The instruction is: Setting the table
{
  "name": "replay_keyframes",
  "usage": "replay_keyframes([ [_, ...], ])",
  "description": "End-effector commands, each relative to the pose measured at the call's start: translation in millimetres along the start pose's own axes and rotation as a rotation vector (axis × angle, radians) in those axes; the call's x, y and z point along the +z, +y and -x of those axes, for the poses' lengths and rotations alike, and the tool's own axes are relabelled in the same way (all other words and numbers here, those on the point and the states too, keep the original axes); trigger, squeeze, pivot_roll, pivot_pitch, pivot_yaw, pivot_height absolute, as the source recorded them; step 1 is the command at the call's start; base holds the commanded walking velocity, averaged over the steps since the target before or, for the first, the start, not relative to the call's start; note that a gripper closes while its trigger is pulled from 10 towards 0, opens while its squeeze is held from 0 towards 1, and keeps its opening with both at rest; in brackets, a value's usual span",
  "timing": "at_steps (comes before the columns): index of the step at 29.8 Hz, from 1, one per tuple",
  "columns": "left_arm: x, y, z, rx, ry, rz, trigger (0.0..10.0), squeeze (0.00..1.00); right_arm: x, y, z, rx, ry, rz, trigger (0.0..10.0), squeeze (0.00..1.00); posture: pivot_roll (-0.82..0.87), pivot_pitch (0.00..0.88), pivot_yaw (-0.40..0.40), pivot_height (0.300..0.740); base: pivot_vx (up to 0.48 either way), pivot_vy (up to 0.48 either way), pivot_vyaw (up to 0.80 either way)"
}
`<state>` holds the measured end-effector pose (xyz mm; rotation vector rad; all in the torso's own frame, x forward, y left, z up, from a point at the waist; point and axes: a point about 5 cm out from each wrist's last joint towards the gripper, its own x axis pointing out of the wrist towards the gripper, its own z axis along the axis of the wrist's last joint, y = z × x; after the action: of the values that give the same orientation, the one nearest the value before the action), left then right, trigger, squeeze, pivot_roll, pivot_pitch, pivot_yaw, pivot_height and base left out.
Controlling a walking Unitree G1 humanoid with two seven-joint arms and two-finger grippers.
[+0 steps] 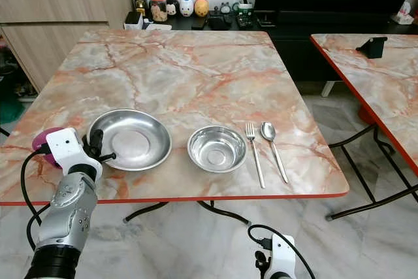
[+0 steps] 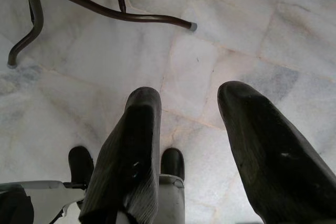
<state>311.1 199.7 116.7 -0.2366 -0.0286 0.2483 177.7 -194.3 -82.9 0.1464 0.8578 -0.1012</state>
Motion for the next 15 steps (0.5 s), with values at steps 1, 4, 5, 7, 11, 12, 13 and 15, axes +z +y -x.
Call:
replay_keyframes([
  [1, 13, -4.2, -1.8, -0.01, -0.071, 0.019, 0.0, 0.0, 2, -1.6, -0.1, -0.006, -0.01, 0.002, 10.0, 0.0, 0.07, 0.0, -0.046, 0.74, 0.0, 0.0, 0.0],
  [4, 17, -4.4, -2.4, -0.005, -0.096, 0.021, 0.0, 0.0, 2, -1.6, -0.1, -0.006, -0.01, 0.001, 10.0, 0.0, 0.07, 0.0, -0.046, 0.74, 0.0, 0.0, 0.0],
  [5, 18, -4.8, -2.5, -0.005, -0.103, 0.024, 0.0, 0.0, 2, -1.6, -0.1, -0.006, -0.01, 0.002, 10.0, 0.0, 0.07, 0.0, -0.046, 0.74, 0.0, 0.0, 0.0],
  [7, 20, -6.0, -2.6, -0.01, -0.118, 0.031, 0.0, 0.0, 2, -1.7, 0.0, -0.007, -0.01, 0.002, 10.0, 0.0, 0.07, 0.0, -0.047, 0.74, 0.0, 0.0, 0.0],
  [11, 27, -12.5, -3.1, -0.041, -0.15, 0.064, 7.7, 0.0, 2, -2.1, 0.1, -0.008, -0.01, 0.001, 10.0, 0.0, 0.07, 0.0, -0.048, 0.74, 0.0, 0.0, 0.0],
  [12, 28, -15.9, -3.5, -0.062, -0.153, 0.068, 10.0, 0.0, 2, -2.2, 0.1, -0.009, -0.01, 0.003, 10.0, 0.0, 0.07, 0.0, -0.048, 0.74, 0.0, 0.0, 0.0],
  [13, 28, -17.0, -3.7, -0.068, -0.147, 0.06, 10.0, 0.0, 2, -2.2, 0.1, -0.008, -0.01, 0.004, 10.0, 0.0, 0.07, 0.0, -0.048, 0.74, 0.0, 0.0, 0.0],
  [15, 27, -18.4, -3.9, -0.074, -0.136, 0.046, 10.0, 0.0, 2, -2.3, 0.1, -0.008, -0.01, 0.004, 10.0, 0.0, 0.07, 0.0, -0.049, 0.74, 0.0, 0.0, 0.0],
])
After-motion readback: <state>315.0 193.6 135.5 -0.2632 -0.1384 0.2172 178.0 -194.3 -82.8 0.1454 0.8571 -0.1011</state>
